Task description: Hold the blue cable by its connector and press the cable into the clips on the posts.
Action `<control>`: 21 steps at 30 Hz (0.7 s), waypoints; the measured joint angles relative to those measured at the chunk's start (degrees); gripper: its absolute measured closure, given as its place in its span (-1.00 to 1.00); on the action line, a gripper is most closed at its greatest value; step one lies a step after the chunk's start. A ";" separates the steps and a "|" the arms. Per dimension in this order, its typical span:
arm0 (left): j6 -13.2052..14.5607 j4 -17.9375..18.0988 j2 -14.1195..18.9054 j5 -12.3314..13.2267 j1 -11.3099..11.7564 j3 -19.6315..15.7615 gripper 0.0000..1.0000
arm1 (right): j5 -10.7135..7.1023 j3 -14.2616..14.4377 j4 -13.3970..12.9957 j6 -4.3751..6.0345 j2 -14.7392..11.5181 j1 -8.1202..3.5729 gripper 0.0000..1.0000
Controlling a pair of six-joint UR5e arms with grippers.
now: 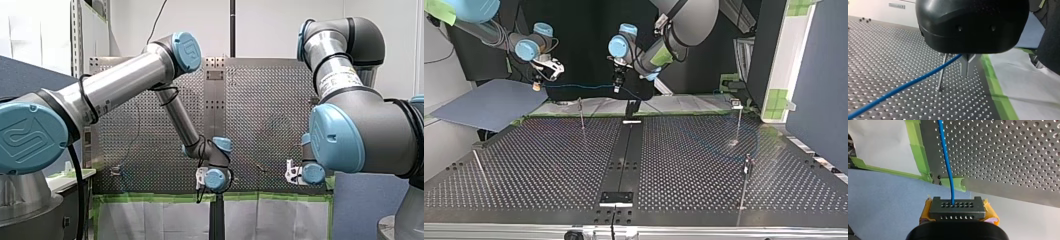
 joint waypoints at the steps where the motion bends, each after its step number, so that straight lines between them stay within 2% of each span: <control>1: -0.03 -0.38 -0.39 0.03 -0.06 0.41 1.00 | -0.20 -0.14 0.08 0.01 0.00 -0.25 1.00; 6: -0.49 -1.48 -2.23 0.09 -0.38 2.98 1.00 | -1.22 -0.91 0.69 -0.03 0.06 -1.42 1.00; 11: -0.77 -1.62 -2.57 0.15 -0.45 4.51 1.00 | -2.89 -2.32 1.77 0.11 0.08 -2.42 1.00; 17: -1.11 -1.78 -2.59 0.21 -0.51 5.86 1.00 | -4.45 -5.38 4.63 -0.27 0.14 -3.35 1.00; 21: -1.33 -1.81 -2.61 0.26 -0.49 6.39 1.00 | -6.41 -7.56 6.33 -0.39 0.16 -4.06 1.00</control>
